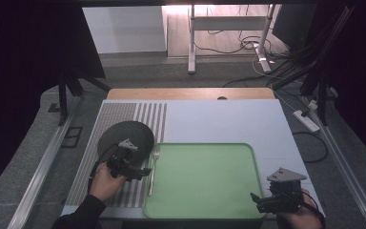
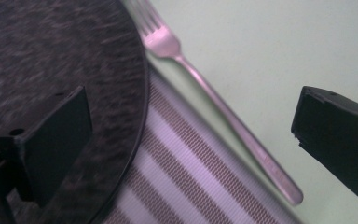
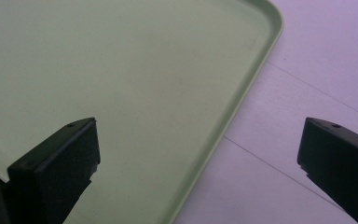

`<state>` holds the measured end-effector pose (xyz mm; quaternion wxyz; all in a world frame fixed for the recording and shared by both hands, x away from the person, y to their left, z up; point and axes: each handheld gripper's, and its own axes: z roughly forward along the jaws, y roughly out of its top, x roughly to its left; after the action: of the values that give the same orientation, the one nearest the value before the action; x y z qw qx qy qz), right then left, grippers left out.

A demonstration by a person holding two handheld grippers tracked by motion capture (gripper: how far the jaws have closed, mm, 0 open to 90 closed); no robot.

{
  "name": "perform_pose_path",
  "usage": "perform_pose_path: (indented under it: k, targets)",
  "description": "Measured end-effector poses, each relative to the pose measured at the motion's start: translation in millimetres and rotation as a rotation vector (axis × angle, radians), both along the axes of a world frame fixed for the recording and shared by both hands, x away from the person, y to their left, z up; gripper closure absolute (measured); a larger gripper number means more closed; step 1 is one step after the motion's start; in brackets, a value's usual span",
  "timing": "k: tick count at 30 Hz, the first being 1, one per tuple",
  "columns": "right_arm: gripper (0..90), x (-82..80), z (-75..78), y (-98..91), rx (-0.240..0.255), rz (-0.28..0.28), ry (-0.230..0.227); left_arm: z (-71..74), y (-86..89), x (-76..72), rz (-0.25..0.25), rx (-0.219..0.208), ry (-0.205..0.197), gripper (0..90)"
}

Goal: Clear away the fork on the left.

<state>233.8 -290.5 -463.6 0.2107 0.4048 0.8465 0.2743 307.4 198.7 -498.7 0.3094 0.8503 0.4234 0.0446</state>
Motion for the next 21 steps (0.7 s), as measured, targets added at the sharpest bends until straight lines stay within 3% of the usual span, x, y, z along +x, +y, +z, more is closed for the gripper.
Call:
perform_pose_path:
  k: [6,21]
  targets:
    - [0.0,0.0,0.0,-0.3,0.002,-0.002,-0.002,0.0,13.9,-9.6,0.024,-0.033,0.002,0.0]
    - [0.0,0.0,-0.1,-0.6,0.003,-0.008,0.0,-0.8,45.1,-42.3,0.087,-0.055,0.004,0.0]
